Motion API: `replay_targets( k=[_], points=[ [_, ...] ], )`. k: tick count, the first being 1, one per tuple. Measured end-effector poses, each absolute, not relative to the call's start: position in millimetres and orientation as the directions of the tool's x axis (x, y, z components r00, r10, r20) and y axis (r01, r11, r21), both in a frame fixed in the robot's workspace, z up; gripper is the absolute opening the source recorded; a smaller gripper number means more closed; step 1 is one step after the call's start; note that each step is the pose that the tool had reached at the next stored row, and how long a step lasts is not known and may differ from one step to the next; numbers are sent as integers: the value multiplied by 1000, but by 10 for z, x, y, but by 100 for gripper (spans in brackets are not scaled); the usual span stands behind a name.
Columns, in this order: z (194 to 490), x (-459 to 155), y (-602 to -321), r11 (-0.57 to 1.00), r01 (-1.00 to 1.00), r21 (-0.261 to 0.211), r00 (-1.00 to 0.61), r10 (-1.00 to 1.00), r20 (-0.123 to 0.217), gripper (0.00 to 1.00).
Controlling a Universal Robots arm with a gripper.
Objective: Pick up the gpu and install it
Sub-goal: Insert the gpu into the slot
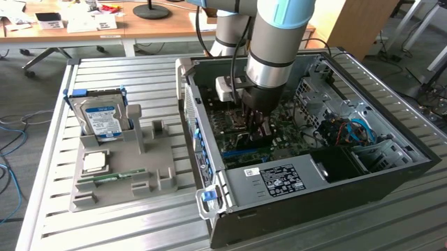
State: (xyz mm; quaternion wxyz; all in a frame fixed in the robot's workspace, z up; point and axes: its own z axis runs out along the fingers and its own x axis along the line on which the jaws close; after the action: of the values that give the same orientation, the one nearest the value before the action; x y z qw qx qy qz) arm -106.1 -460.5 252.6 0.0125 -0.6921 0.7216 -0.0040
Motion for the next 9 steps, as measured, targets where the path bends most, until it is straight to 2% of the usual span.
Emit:
replay_targets(
  k=[9],
  points=[
    [2526, -1034, -4636, 45, -999, -22, -45, -999, -13, 27]
  ],
)
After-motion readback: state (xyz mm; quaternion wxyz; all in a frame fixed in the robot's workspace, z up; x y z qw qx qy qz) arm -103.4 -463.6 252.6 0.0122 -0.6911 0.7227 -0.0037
